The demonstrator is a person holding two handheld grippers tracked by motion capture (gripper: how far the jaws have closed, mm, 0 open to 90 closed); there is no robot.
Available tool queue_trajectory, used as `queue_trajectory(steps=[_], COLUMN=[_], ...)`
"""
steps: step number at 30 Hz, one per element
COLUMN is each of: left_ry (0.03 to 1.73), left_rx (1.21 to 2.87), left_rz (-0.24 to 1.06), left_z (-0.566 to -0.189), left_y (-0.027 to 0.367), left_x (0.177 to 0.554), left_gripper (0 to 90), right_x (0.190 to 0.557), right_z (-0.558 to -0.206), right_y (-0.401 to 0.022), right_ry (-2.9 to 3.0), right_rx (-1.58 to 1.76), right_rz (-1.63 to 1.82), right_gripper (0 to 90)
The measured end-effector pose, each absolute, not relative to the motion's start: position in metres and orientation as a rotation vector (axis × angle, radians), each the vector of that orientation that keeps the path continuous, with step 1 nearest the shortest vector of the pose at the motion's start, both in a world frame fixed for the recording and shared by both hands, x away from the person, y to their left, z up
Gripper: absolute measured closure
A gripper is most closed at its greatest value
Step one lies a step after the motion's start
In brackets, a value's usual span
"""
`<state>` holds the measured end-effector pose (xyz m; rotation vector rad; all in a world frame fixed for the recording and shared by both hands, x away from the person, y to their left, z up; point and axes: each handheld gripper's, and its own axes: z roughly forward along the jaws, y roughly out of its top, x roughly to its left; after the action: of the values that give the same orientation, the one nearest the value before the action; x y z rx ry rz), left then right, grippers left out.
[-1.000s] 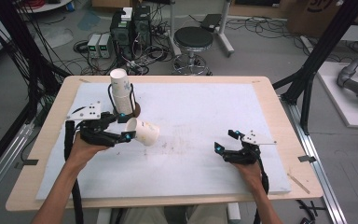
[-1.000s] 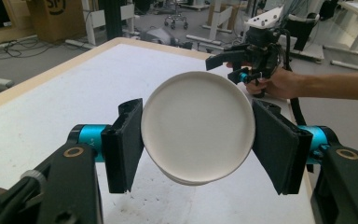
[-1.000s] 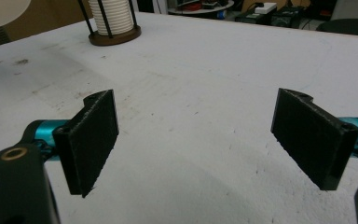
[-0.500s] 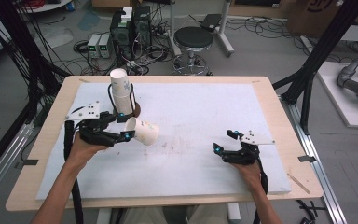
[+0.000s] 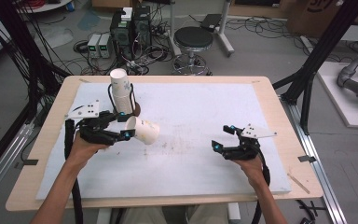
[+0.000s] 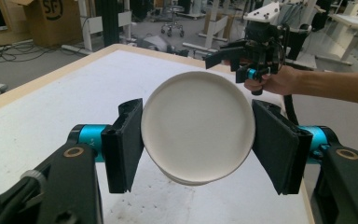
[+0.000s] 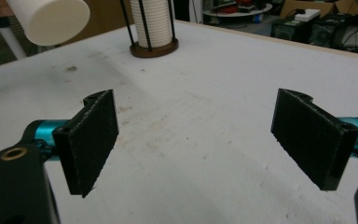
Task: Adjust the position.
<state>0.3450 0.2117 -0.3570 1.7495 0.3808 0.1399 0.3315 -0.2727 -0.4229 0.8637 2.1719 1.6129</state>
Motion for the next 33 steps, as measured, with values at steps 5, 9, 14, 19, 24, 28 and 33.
queue_trajectory(steps=[5,9,14,19,24,28,33], left_ry=[0.369,0.363,0.344,0.326,0.309,0.293,0.285], left_rx=[1.744,1.74,1.725,1.718,1.721,1.724,1.709], left_rz=[0.12,0.106,0.084,0.069,0.057,0.042,0.025], left_z=[-0.357,-0.356,-0.354,-0.35,-0.348,-0.347,-0.346], left_y=[0.209,0.205,0.199,0.191,0.183,0.178,0.173], left_x=[0.347,0.348,0.35,0.352,0.353,0.352,0.352], left_gripper=[36.9,36.8,36.8,36.8,36.8,36.9,36.9], right_x=[0.336,0.337,0.339,0.342,0.345,0.346,0.348], right_z=[-0.408,-0.399,-0.388,-0.373,-0.364,-0.354,-0.349], right_y=[-0.272,-0.267,-0.258,-0.25,-0.245,-0.236,-0.227], right_ry=[2.235,2.279,2.336,2.368,2.378,2.402,2.414], right_rx=[0.813,0.741,0.654,0.572,0.507,0.435,0.385], right_rz=[1.646,1.678,1.703,1.729,1.758,1.791,1.823], right_gripper=[15.1,15.0,15.0,15.0,15.1,15.0,15.0])
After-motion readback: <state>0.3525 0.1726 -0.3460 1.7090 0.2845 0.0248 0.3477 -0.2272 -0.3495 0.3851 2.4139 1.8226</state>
